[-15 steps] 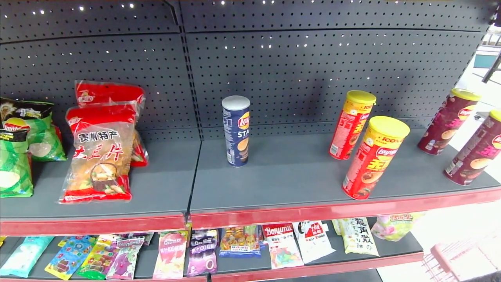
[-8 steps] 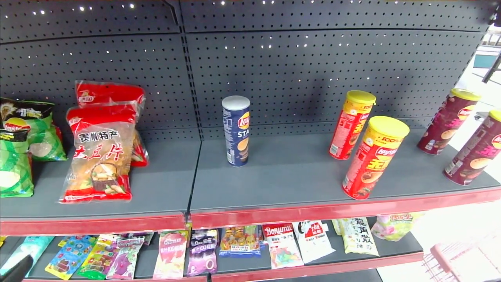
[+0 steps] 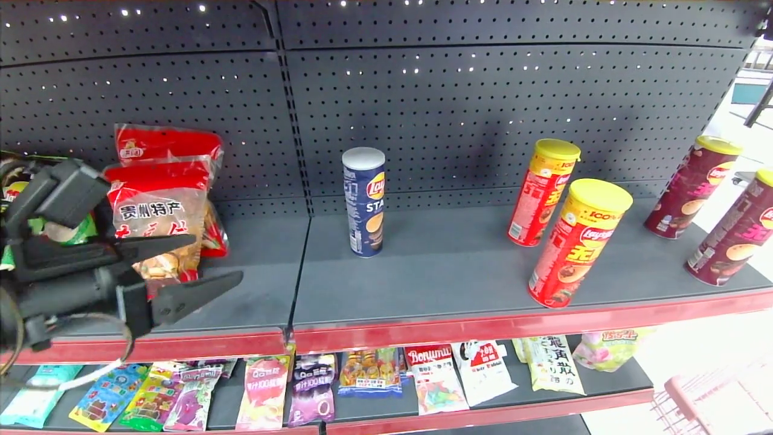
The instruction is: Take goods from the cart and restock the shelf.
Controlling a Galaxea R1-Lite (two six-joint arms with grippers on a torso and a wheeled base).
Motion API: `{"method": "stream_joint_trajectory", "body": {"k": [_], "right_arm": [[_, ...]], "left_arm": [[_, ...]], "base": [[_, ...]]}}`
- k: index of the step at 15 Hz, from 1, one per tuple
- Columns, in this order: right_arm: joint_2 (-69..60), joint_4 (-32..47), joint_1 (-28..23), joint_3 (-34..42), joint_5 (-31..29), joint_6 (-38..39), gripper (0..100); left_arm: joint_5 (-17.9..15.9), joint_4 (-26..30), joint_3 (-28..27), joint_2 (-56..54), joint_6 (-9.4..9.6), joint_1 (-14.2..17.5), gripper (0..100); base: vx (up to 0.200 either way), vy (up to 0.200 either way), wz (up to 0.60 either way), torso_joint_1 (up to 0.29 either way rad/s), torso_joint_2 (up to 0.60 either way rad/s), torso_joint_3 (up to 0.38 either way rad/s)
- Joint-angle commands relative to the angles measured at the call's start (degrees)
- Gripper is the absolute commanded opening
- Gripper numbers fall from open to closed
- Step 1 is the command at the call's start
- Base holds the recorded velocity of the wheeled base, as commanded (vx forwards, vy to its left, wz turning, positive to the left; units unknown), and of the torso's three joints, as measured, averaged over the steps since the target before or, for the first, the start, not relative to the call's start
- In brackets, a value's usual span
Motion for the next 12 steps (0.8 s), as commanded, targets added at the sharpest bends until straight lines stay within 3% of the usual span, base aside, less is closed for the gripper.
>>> {"method": "stream_joint_trajectory", "body": {"k": [1, 4, 8, 12], "right_arm": [[0.25, 0.01, 0.03, -0.01, 0.00, 0.05, 0], [0.17, 0.01, -1.11, 0.07, 0.00, 0.22, 0], [0.61, 0.01, -1.55, 0.07, 0.00, 1.80, 0], [1.04, 0.01, -1.55, 0.07, 0.00, 1.80, 0]], "left_arm": [[-4.64, -7.88, -10.10, 19.68, 0.78, 0.19, 100], [-7.46, -9.38, -15.28, 25.92, 0.96, -2.01, 100], [-6.23, -18.87, -19.24, 34.54, 0.78, -6.49, 100], [-4.73, -20.19, -25.39, 39.63, 0.60, -8.51, 100]], "base": [[0.000, 0.000, 0.00, 0.000, 0.00, 0.000], [0.000, 0.000, 0.00, 0.000, 0.00, 0.000], [0.000, 0.000, 0.00, 0.000, 0.00, 0.000], [0.000, 0.000, 0.00, 0.000, 0.00, 0.000]]}}
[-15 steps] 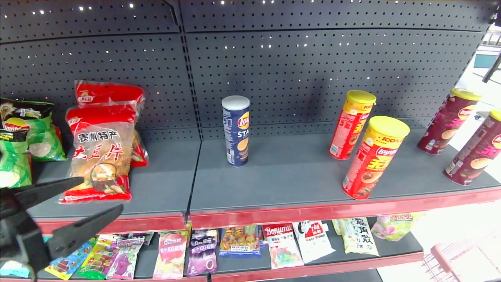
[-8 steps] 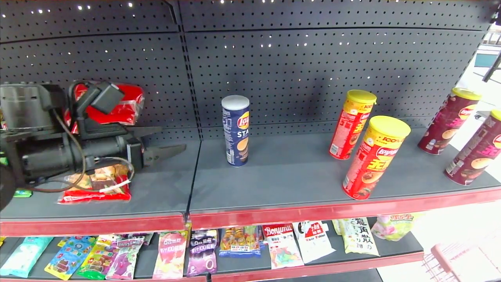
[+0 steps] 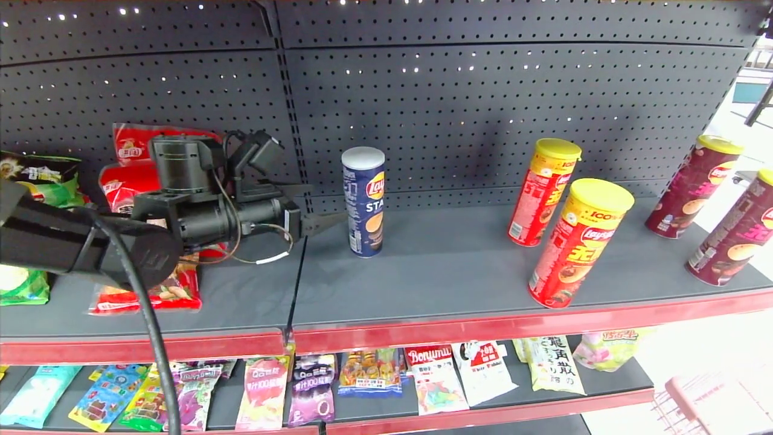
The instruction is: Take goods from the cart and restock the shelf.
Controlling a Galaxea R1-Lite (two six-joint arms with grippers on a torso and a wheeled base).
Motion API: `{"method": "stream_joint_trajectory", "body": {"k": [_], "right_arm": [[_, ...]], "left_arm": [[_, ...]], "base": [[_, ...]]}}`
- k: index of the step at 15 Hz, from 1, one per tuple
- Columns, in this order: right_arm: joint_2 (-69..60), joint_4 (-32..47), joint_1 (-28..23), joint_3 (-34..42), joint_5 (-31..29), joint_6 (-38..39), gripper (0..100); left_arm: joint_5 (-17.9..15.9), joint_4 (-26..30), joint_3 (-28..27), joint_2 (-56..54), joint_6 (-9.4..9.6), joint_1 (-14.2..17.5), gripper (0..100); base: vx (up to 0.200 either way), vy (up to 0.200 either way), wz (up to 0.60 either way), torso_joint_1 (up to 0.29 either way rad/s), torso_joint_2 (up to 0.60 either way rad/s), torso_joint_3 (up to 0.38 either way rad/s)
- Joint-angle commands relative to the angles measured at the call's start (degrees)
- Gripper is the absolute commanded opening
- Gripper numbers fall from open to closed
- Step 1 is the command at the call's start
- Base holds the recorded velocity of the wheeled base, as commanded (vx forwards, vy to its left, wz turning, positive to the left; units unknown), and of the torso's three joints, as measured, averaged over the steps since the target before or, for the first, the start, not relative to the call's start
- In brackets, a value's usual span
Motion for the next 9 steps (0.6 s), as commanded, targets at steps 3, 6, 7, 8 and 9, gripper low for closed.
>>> {"method": "stream_joint_trajectory", "body": {"k": [3, 6, 7, 8, 9], "right_arm": [[0.41, 0.01, 0.05, -0.01, -0.02, -0.01, 0], [0.33, 0.01, -0.04, -0.01, -0.11, -0.01, 0], [0.33, 0.01, -0.04, -0.01, -0.11, -0.01, 0], [0.41, 0.01, -0.04, -0.01, -0.11, -0.01, 0], [0.41, 0.01, -0.04, -0.01, -0.11, -0.01, 0]], "left_arm": [[2.26, -0.02, -7.47, 6.75, -0.12, -1.77, 100], [3.49, -0.11, -10.28, 9.04, -0.03, -2.03, 100], [3.66, -0.11, -10.72, 9.30, -0.03, -2.03, 100], [4.10, -0.11, -12.30, 10.44, -0.03, -2.03, 100], [4.89, -0.20, -13.62, 11.41, -0.03, -2.03, 100]], "base": [[0.000, 0.000, 0.00, 0.000, 0.00, 0.000], [0.000, 0.000, 0.00, 0.000, 0.00, 0.000], [0.000, 0.000, 0.00, 0.000, 0.00, 0.000], [0.000, 0.000, 0.00, 0.000, 0.00, 0.000], [0.000, 0.000, 0.00, 0.000, 0.00, 0.000]]}}
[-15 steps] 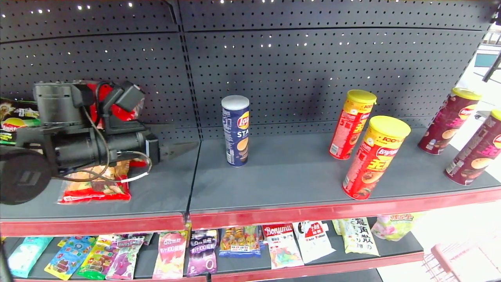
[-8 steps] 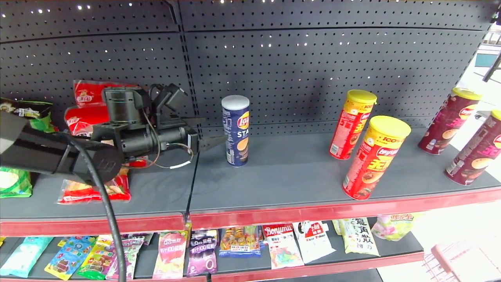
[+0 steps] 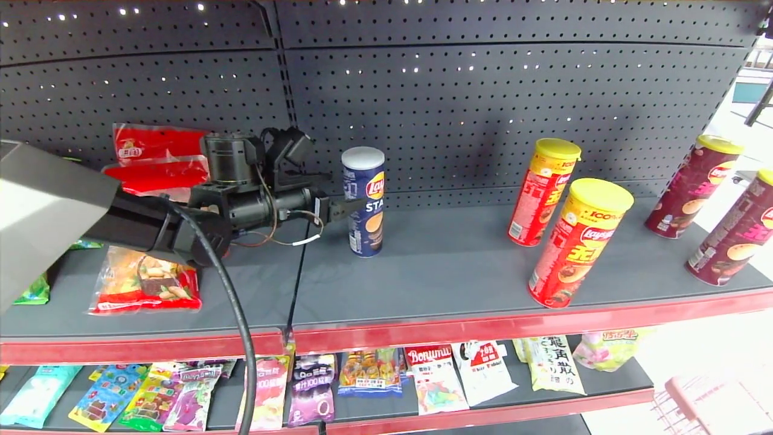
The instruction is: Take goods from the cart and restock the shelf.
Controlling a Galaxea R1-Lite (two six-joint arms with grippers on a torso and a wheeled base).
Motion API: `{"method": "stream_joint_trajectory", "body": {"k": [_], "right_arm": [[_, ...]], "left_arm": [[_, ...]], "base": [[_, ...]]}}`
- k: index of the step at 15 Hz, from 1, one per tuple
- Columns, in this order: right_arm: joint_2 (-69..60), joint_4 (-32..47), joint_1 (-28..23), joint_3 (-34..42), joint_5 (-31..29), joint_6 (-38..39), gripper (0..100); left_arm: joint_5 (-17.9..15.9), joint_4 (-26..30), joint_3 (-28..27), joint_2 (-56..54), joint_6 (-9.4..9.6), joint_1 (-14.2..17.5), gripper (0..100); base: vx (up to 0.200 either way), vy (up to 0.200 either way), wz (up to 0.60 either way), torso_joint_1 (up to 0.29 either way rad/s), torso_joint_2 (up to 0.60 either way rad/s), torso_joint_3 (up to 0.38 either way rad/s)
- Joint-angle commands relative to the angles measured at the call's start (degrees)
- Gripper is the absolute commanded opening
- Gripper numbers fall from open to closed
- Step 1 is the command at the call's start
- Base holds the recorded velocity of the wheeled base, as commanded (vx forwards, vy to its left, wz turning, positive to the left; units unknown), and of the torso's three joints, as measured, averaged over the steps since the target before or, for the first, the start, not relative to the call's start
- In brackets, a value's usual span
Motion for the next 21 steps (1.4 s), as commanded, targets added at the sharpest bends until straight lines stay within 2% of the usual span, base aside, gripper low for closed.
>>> {"method": "stream_joint_trajectory", "body": {"k": [1, 8, 12, 15, 17, 21], "right_arm": [[0.15, 0.00, 0.02, -0.01, 0.00, -0.01, 0], [0.41, 0.00, 0.02, -0.01, 0.00, -0.01, 0], [0.50, 0.00, 0.02, -0.01, 0.00, 0.08, 0], [0.58, 0.09, 0.02, -0.01, 0.00, 0.08, 0], [0.58, 0.00, 0.02, -0.01, 0.00, 0.08, 0], [0.58, 0.00, 0.02, -0.01, 0.00, 0.08, 0]], "left_arm": [[0.74, 0.00, -2.44, 1.94, 0.03, -0.02, 100], [1.09, 0.09, -6.21, 4.23, -0.50, -1.69, 100], [3.99, 0.00, -10.26, 7.13, -0.50, -1.95, 100], [4.08, 0.00, -10.43, 7.13, -0.58, -3.45, 100], [4.08, 0.00, -10.35, 7.13, -1.37, -4.06, 100], [6.01, 0.00, -10.43, 7.13, -1.73, -5.20, 100]], "base": [[0.000, 0.000, 0.00, 0.000, 0.00, 0.000], [0.000, 0.000, 0.00, 0.000, 0.00, 0.000], [0.000, 0.000, 0.00, 0.000, 0.00, 0.000], [0.000, 0.000, 0.00, 0.000, 0.00, 0.000], [0.000, 0.000, 0.00, 0.000, 0.00, 0.000], [0.000, 0.000, 0.00, 0.000, 0.00, 0.000]]}}
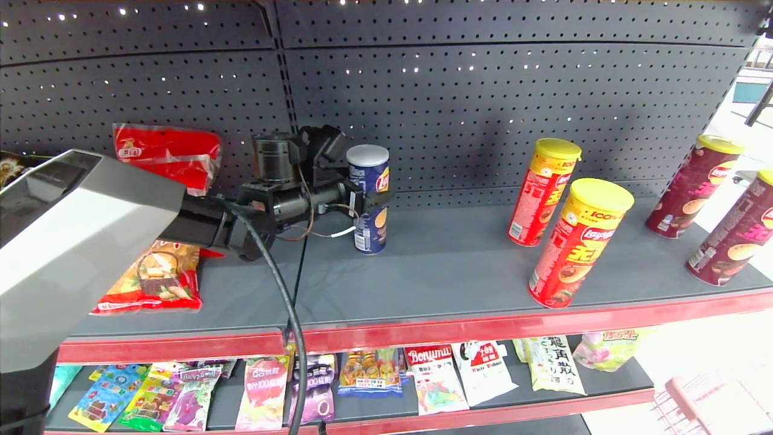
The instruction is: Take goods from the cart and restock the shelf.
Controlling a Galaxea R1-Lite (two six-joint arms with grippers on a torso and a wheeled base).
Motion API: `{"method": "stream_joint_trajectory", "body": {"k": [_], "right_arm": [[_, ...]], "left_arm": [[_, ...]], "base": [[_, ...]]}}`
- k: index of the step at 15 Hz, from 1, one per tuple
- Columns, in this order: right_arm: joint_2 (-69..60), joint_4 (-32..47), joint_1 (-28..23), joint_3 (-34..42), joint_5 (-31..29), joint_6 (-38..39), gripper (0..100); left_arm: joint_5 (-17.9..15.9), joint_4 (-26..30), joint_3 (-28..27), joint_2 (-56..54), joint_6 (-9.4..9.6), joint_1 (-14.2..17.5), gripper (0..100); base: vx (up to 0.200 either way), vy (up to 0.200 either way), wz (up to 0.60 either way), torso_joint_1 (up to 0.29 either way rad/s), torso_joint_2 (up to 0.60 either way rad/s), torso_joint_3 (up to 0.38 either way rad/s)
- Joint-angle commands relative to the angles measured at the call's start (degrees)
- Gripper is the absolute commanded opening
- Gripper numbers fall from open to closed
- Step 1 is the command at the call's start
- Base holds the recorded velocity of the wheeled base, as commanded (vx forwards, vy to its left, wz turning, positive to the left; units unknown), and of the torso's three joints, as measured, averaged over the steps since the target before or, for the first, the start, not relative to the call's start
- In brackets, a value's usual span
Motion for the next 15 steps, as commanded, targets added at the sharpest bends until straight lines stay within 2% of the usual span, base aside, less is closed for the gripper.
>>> {"method": "stream_joint_trajectory", "body": {"k": [1, 3, 7, 11, 12, 15], "right_arm": [[0.08, 0.01, 0.02, -0.01, -0.01, -0.03, 0], [0.08, 0.01, 0.02, -0.01, -0.01, 0.32, 0], [0.08, 0.01, 0.02, -0.01, -0.01, 0.49, 0], [0.26, 0.01, 0.02, -0.01, -0.01, 0.58, 0], [0.26, 0.01, 0.02, -0.01, -0.01, 0.58, 0], [0.35, 0.01, 0.02, -0.01, -0.01, 0.76, 0]], "left_arm": [[0.13, 0.00, -0.06, -0.12, -0.03, -0.16, 100], [4.08, 0.00, 0.03, 0.40, -0.21, -1.30, 100], [8.04, -0.26, 0.03, 0.84, -1.00, -2.79, 100], [12.78, -3.69, 0.03, 2.42, -0.91, -3.76, 100], [15.42, -5.63, -0.06, 3.57, -0.91, -3.85, 100], [17.00, -6.59, -0.06, 3.83, -0.91, -4.38, 100]], "base": [[0.000, 0.000, 0.00, 0.000, 0.00, 0.000], [0.000, 0.000, 0.00, 0.000, 0.00, 0.000], [0.000, 0.000, 0.00, 0.000, 0.00, 0.000], [0.000, 0.000, 0.00, 0.000, 0.00, 0.000], [0.000, 0.000, 0.00, 0.000, 0.00, 0.000], [0.000, 0.000, 0.00, 0.000, 0.00, 0.000]]}}
